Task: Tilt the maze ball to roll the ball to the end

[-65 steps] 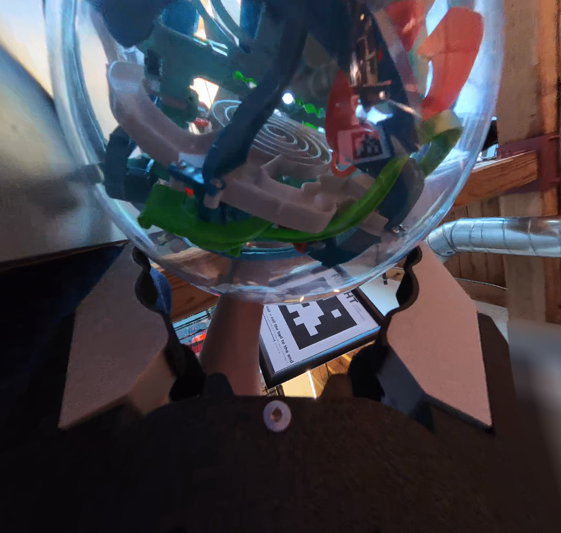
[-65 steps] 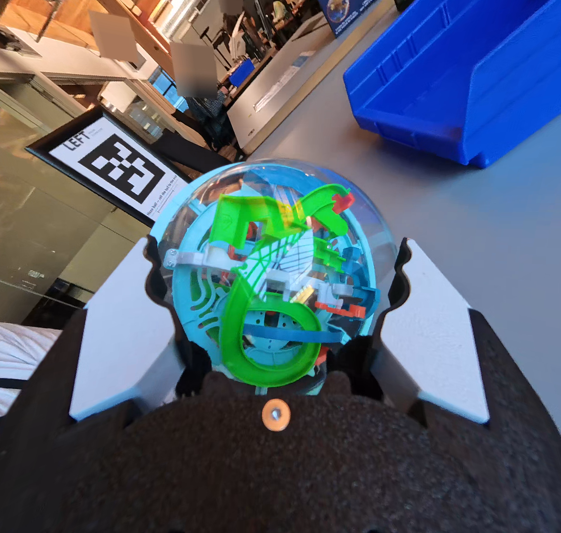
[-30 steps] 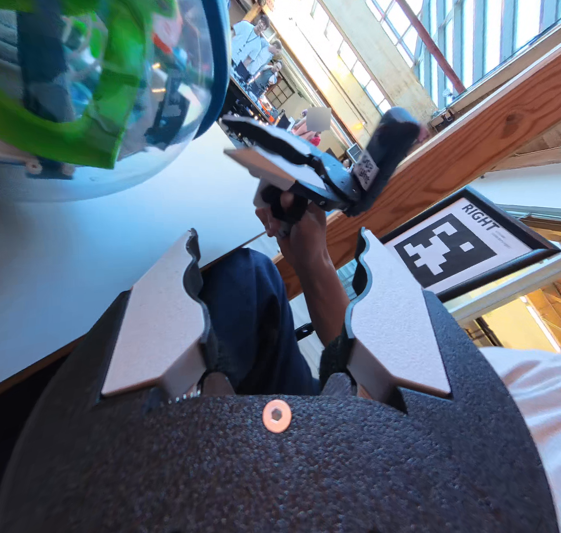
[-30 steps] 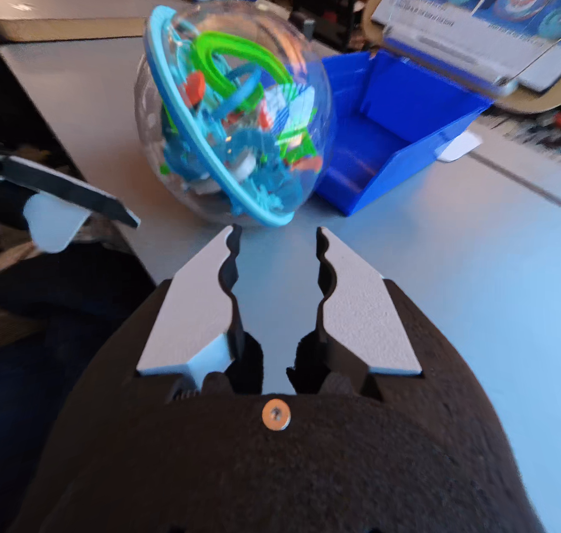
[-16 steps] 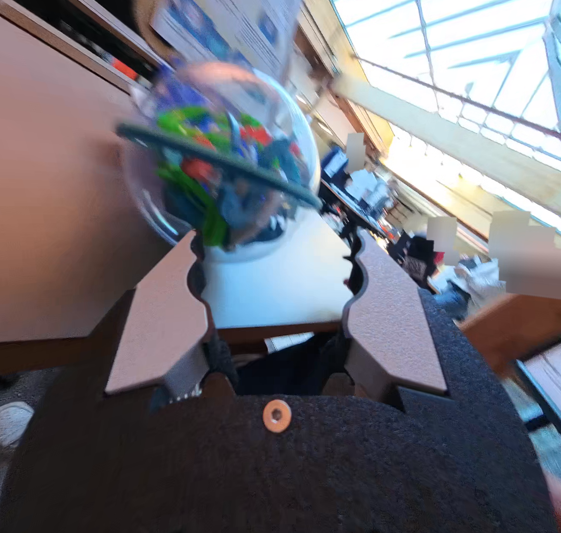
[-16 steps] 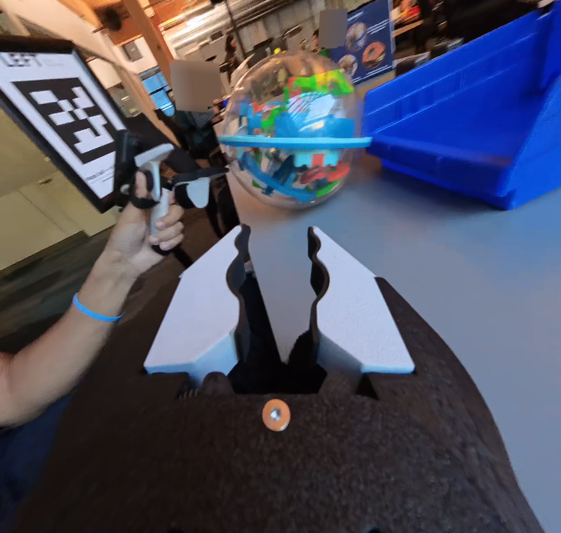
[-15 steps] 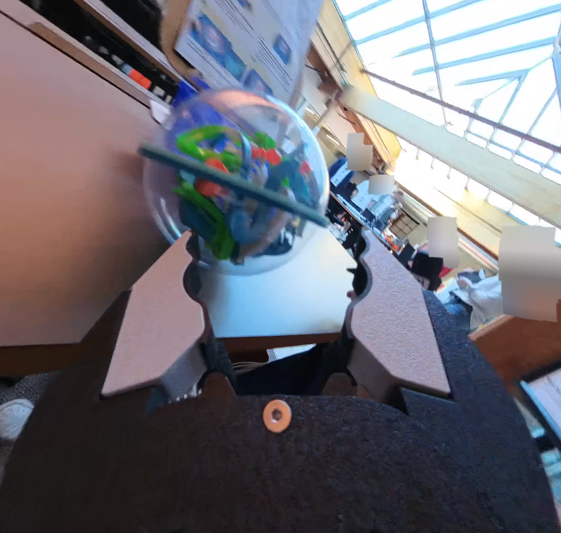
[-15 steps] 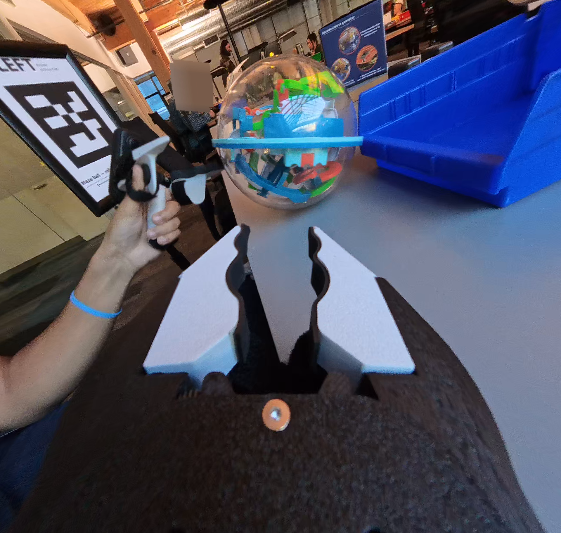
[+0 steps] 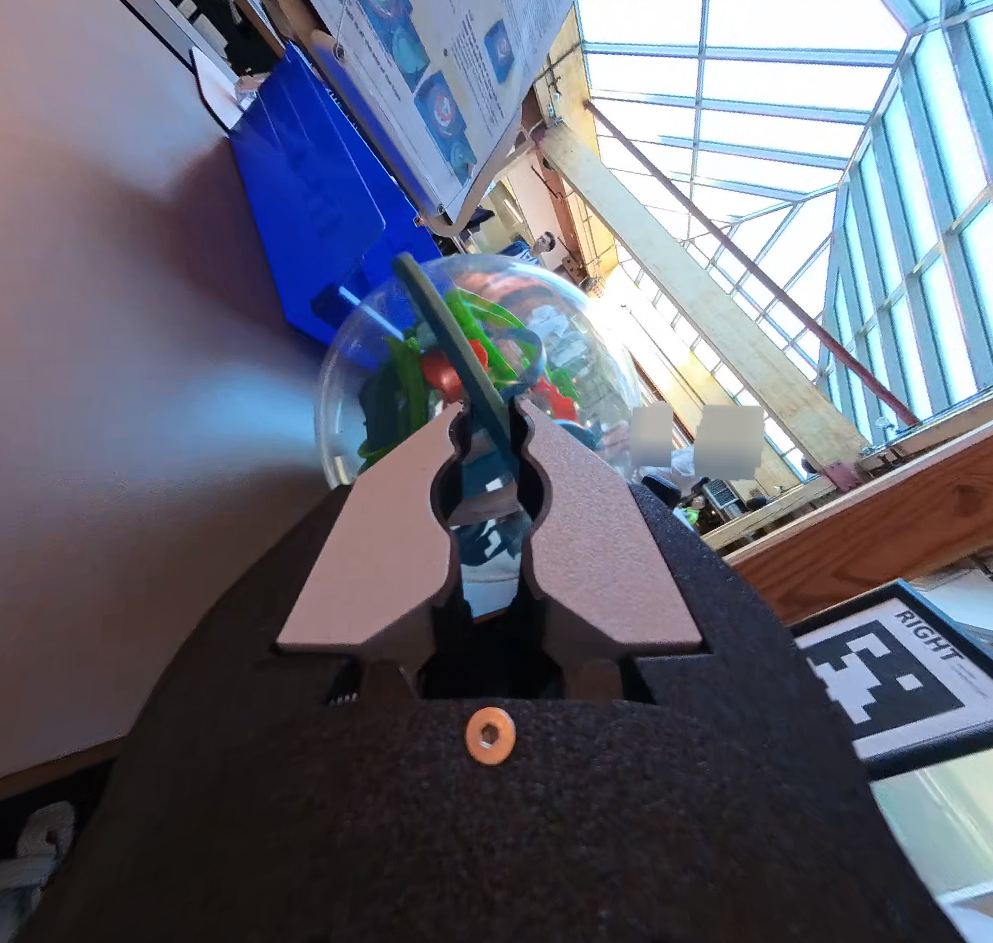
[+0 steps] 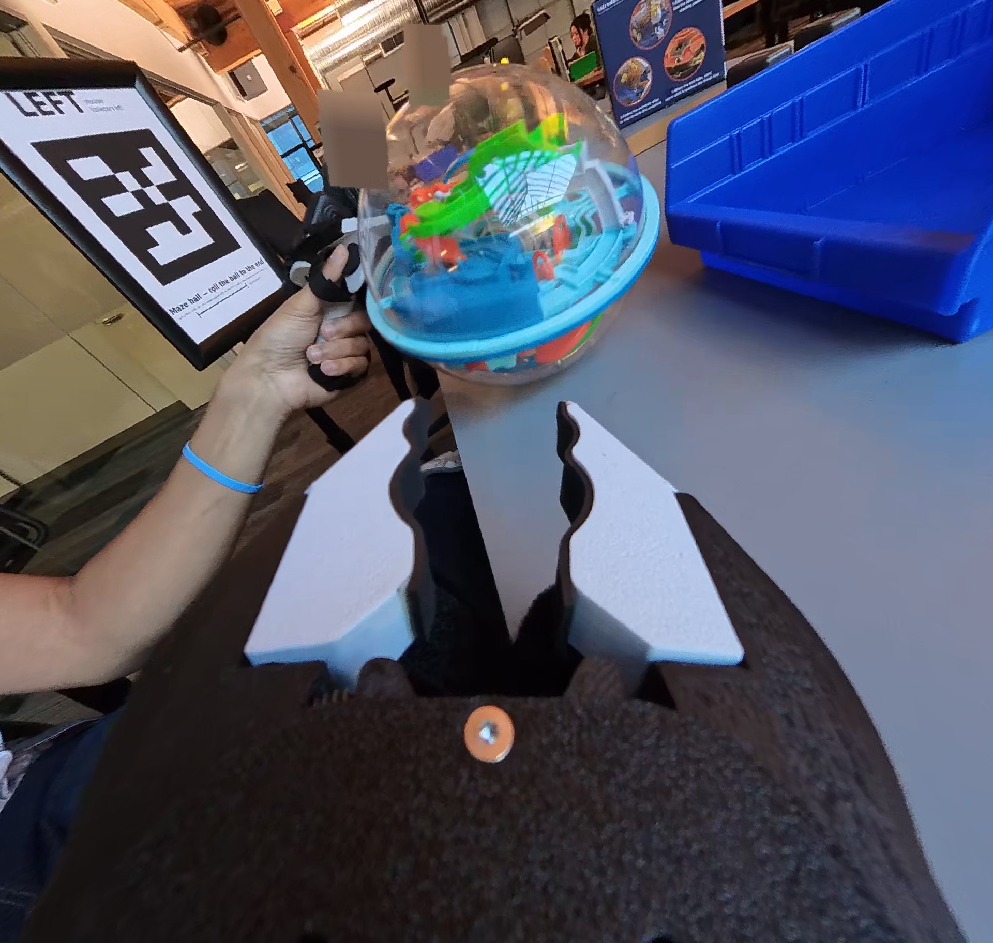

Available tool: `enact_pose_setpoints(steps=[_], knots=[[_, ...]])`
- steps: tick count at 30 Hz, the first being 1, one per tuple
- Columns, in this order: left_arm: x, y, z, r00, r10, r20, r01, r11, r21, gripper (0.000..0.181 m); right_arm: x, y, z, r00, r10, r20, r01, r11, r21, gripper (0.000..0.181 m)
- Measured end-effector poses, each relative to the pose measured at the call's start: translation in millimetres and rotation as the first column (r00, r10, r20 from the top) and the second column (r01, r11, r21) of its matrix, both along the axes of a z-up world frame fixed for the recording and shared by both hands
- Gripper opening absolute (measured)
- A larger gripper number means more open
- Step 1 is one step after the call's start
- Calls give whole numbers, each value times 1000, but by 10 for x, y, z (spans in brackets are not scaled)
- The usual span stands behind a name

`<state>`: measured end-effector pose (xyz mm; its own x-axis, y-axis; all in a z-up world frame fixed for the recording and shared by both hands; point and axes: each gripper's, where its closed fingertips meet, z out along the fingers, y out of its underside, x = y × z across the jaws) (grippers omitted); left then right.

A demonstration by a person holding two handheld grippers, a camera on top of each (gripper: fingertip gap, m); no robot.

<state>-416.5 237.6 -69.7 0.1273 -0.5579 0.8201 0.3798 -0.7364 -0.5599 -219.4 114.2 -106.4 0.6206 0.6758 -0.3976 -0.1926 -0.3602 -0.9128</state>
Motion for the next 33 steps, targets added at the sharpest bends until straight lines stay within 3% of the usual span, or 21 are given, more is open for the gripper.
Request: enact_pose_setpoints(steps=[2, 6, 8, 10, 13, 16, 17, 18, 20, 21, 22, 26, 30, 33], knots=[[31, 10, -22, 999, 5, -38, -4, 1000, 12, 10, -7, 69, 3, 1000, -9, -9, 9, 1000, -20, 58], [108, 116, -134, 992, -6, -126, 8, 1000, 12, 8, -141, 259, 135, 992, 37, -118, -39, 999, -10, 108], [126, 164, -131, 990, -41, -135, 41, 999, 3, 9, -194, 382, 65, 996, 31, -88, -36, 998, -51, 118], [95, 99, 29, 990, -87, -111, 94, 994, 61, 11, -258, 487, 44, 993, 52, -107, -62, 994, -93, 122], [37, -117, 150, 973, -43, -226, 89, 977, 196, 58, -442, 546, 104, 979, 112, -168, -128, 987, -92, 125], [-2, -476, 177, 972, -31, -233, 91, 963, 252, 100, -712, 481, 176, 953, 204, -225, -226, 971, -78, 126], [7, -593, 170, 974, -37, -224, 98, 958, 270, 130, -785, 465, 195, 946, 225, -232, -246, 967, -64, 126], [31, -681, 146, 974, -36, -223, 100, 954, 283, 146, -856, 439, 202, 940, 252, -230, -271, 961, -57, 126], [127, -760, -5, 953, -31, -302, 123, 949, 291, 158, -1003, 365, 197, 924, 312, -220, -331, 942, -54, 124], [170, -750, -73, 935, -24, -355, 136, 946, 295, 157, -1083, 309, 205, 911, 348, -222, -367, 929, -48, 121], [205, -733, -79, 929, -27, -370, 146, 943, 298, 159, -1135, 304, 186, 916, 342, -212, -361, 931, -57, 129], [317, -629, -39, 901, -108, -420, 254, 917, 309, 159, -1158, 285, 29, 959, 282, -36, -283, 956, -78, 132], [413, -507, -24, 831, -334, -445, 489, 819, 299, 159, -1056, 177, -90, 939, 316, 135, -310, 948, -64, 124], [469, -468, -28, 735, -499, -459, 655, 698, 291, 159, -858, 241, 87, 936, 337, 98, -344, 937, 59, 133]])
